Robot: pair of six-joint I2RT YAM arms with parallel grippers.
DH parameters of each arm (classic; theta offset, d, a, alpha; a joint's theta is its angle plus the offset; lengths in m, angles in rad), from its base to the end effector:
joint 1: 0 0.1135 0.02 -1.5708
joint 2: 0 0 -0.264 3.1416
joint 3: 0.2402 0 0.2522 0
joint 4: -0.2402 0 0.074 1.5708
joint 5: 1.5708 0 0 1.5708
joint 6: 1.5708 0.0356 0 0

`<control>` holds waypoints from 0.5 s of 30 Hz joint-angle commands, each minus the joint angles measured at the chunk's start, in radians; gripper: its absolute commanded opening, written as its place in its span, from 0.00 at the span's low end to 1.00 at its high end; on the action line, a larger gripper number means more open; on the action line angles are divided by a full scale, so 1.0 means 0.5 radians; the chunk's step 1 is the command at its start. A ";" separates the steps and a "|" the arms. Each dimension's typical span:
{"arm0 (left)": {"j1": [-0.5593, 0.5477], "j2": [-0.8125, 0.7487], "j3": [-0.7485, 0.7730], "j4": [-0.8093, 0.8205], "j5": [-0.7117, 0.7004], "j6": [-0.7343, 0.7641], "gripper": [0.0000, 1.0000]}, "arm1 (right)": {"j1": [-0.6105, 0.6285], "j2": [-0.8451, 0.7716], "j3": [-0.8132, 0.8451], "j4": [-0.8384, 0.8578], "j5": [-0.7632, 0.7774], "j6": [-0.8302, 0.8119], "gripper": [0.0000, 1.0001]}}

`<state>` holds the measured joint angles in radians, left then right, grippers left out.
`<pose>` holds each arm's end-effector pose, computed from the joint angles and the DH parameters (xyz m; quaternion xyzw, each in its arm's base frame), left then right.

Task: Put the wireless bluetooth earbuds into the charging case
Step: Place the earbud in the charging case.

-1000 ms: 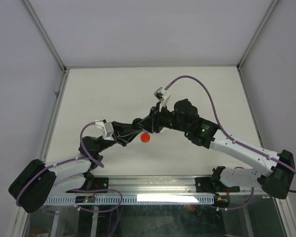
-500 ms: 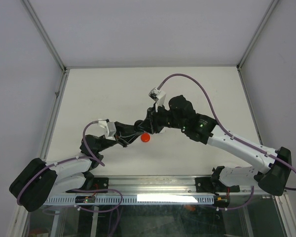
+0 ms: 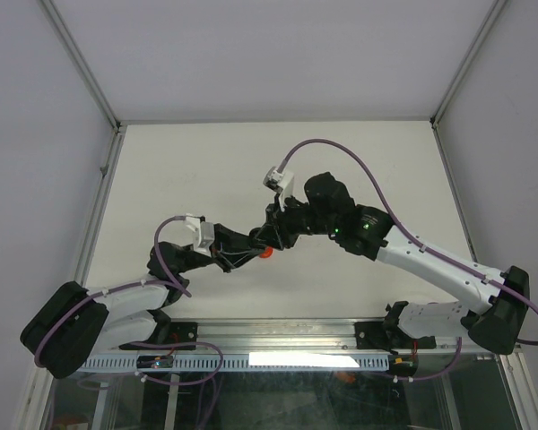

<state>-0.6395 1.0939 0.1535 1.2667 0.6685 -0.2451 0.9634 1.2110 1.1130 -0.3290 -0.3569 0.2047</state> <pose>0.1379 -0.1300 0.2182 0.3693 0.4877 -0.5014 0.6119 0.1464 0.2324 0.3519 -0.3957 0.7331 0.4182 0.3620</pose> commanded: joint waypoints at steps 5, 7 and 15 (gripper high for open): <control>-0.012 0.041 0.117 0.262 0.295 -0.138 0.04 | 0.021 0.030 0.126 0.036 -0.290 -0.235 0.28; -0.013 0.043 0.125 0.277 0.326 -0.157 0.04 | 0.020 0.042 0.137 0.018 -0.313 -0.266 0.29; -0.013 0.045 0.131 0.260 0.370 -0.163 0.04 | 0.021 0.031 0.171 0.002 -0.340 -0.337 0.36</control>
<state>-0.6403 1.1187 0.1810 1.3083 0.8101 -0.3218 0.9749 1.2243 1.1469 -0.3420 -0.5186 0.0715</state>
